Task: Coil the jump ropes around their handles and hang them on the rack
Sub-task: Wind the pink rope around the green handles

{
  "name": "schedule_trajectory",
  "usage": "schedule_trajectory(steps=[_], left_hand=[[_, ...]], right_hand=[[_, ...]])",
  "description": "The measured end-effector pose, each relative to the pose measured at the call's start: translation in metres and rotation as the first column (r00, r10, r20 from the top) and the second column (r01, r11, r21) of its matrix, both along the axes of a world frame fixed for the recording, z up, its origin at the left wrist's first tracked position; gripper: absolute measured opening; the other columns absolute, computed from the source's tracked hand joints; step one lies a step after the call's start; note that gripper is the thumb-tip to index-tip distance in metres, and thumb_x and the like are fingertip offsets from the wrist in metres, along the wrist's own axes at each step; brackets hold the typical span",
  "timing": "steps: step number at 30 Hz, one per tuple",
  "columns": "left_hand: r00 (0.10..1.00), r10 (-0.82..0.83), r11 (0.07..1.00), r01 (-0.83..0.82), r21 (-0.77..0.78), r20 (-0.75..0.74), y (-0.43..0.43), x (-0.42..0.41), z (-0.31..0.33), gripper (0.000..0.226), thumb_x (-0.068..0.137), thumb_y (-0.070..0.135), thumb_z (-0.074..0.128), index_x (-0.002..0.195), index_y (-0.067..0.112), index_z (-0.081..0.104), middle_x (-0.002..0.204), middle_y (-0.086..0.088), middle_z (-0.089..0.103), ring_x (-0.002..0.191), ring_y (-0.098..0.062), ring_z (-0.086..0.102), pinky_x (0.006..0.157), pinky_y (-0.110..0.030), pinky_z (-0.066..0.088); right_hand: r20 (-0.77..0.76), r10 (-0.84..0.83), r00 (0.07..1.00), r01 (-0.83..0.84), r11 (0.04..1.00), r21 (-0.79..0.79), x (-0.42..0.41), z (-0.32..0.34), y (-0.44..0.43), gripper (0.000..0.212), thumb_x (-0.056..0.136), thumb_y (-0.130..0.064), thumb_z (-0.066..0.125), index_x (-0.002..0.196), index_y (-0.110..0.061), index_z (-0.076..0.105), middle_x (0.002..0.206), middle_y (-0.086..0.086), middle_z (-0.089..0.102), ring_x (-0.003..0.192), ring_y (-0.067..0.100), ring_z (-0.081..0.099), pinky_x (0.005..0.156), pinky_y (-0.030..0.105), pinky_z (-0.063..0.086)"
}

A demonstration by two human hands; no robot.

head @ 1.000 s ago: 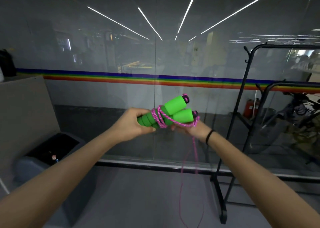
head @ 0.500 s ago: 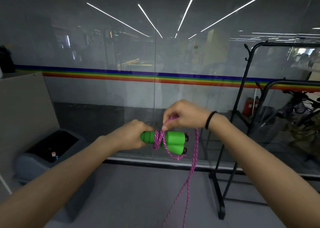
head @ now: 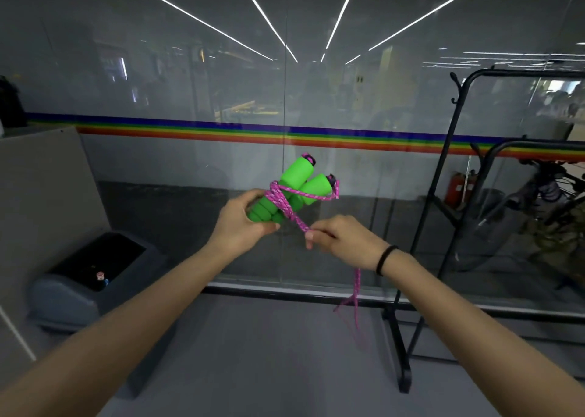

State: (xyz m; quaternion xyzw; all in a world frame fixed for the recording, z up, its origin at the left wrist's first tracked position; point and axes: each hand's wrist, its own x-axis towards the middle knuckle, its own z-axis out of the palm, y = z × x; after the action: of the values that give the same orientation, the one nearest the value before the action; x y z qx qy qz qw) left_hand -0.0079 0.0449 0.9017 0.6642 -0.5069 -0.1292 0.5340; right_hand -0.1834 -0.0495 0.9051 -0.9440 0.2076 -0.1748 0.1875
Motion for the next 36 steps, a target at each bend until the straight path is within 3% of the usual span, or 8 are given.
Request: schedule_trajectory(steps=[4, 8, 11, 14, 18, 23, 28, 36], left_hand=[[0.903, 0.049, 0.983, -0.119, 0.14, 0.427, -0.001, -0.005, -0.009, 0.049, 0.067, 0.008, 0.064, 0.109, 0.032, 0.064, 0.093, -0.006, 0.072, 0.09, -0.028, 0.067, 0.079, -0.035, 0.053], [0.704, -0.249, 0.896, -0.094, 0.435, 0.665, 0.003, -0.016, -0.008, 0.044, 0.071, 0.003, 0.054, 0.097, 0.036, 0.064, 0.09, -0.006, 0.067, 0.089, -0.03, 0.064, 0.073, -0.035, 0.048], [0.654, -0.543, 0.812, 0.25, 0.527, 0.527, 0.008, -0.012, -0.001, 0.034, 0.07, 0.0, 0.055, 0.061, 0.033, 0.049, 0.058, 0.008, 0.052, 0.059, -0.009, 0.053, 0.057, -0.025, 0.039], [0.675, -0.634, 0.763, 0.466, 0.449, 0.377, 0.013, -0.012, 0.008, 0.04, 0.073, 0.0, 0.064, 0.069, 0.04, 0.058, 0.06, 0.01, 0.057, 0.056, 0.0, 0.05, 0.054, -0.019, 0.038], [0.84, -0.532, 0.846, 0.529, 0.058, 0.103, 0.012, -0.014, 0.011, 0.025, 0.07, 0.001, 0.074, 0.092, 0.013, 0.07, 0.085, -0.013, 0.07, 0.075, -0.023, 0.063, 0.073, -0.033, 0.051], [0.946, -0.306, 0.952, 0.304, -0.031, -0.109, 0.007, -0.025, 0.011, 0.036, 0.068, -0.002, 0.076, 0.097, 0.015, 0.066, 0.09, -0.002, 0.068, 0.08, -0.01, 0.064, 0.078, -0.021, 0.051], [0.963, -0.181, 0.983, 0.176, -0.044, -0.201, 0.001, -0.026, 0.006, 0.043, 0.061, 0.0, 0.08, 0.095, 0.022, 0.065, 0.088, 0.0, 0.068, 0.079, -0.016, 0.064, 0.08, -0.031, 0.051], [0.998, 0.028, 1.0, -0.028, -0.003, -0.062, -0.007, -0.023, 0.005, 0.04, 0.065, 0.005, 0.076, 0.102, 0.018, 0.068, 0.084, -0.003, 0.068, 0.073, -0.016, 0.061, 0.065, -0.025, 0.048]], right_hand=[[-0.207, -0.024, 0.978, -0.028, 0.97, -0.243, -0.004, 0.017, 0.005, 0.024, 0.09, -0.034, 0.053, 0.093, -0.014, 0.066, 0.083, 0.008, 0.065, 0.079, 0.021, 0.058, 0.071, 0.03, 0.043], [-0.226, 0.009, 0.974, -0.078, 0.952, -0.296, -0.011, 0.043, 0.005, 0.026, 0.084, -0.04, 0.059, 0.093, -0.018, 0.069, 0.086, 0.0, 0.069, 0.074, 0.011, 0.056, 0.07, 0.028, 0.045], [-0.139, 0.058, 0.989, -0.081, 0.983, -0.165, -0.009, 0.052, -0.007, 0.021, 0.078, -0.037, 0.067, 0.083, -0.017, 0.072, 0.072, -0.011, 0.065, 0.065, 0.0, 0.054, 0.064, 0.018, 0.039], [0.055, 0.131, 0.99, -0.14, 0.973, 0.186, -0.009, 0.046, -0.014, 0.006, 0.081, -0.016, 0.065, 0.077, -0.02, 0.068, 0.063, -0.018, 0.066, 0.064, -0.009, 0.058, 0.066, 0.006, 0.042], [0.384, -0.195, 0.903, -0.085, 0.793, 0.603, -0.011, 0.014, -0.019, 0.056, 0.09, 0.013, 0.038, 0.066, -0.032, 0.061, 0.043, -0.019, 0.061, 0.046, -0.009, 0.057, 0.05, 0.007, 0.046], [0.313, -0.246, 0.917, 0.049, 0.85, 0.524, 0.005, -0.001, -0.01, 0.037, 0.092, 0.001, 0.039, 0.059, -0.016, 0.042, 0.049, -0.004, 0.041, 0.036, 0.0, 0.034, 0.038, 0.011, 0.027], [0.225, -0.216, 0.95, 0.091, 0.882, 0.463, -0.003, 0.001, -0.002, 0.039, 0.099, -0.018, 0.033, 0.066, -0.016, 0.053, 0.051, -0.002, 0.041, 0.034, -0.001, 0.038, 0.04, 0.011, 0.029], [-0.332, -0.201, 0.922, 0.205, 0.978, -0.022, -0.016, 0.022, 0.035, 0.027, 0.096, -0.025, 0.04, 0.094, -0.005, 0.059, 0.103, 0.022, 0.062, 0.096, 0.031, 0.059, 0.073, 0.027, 0.037]])
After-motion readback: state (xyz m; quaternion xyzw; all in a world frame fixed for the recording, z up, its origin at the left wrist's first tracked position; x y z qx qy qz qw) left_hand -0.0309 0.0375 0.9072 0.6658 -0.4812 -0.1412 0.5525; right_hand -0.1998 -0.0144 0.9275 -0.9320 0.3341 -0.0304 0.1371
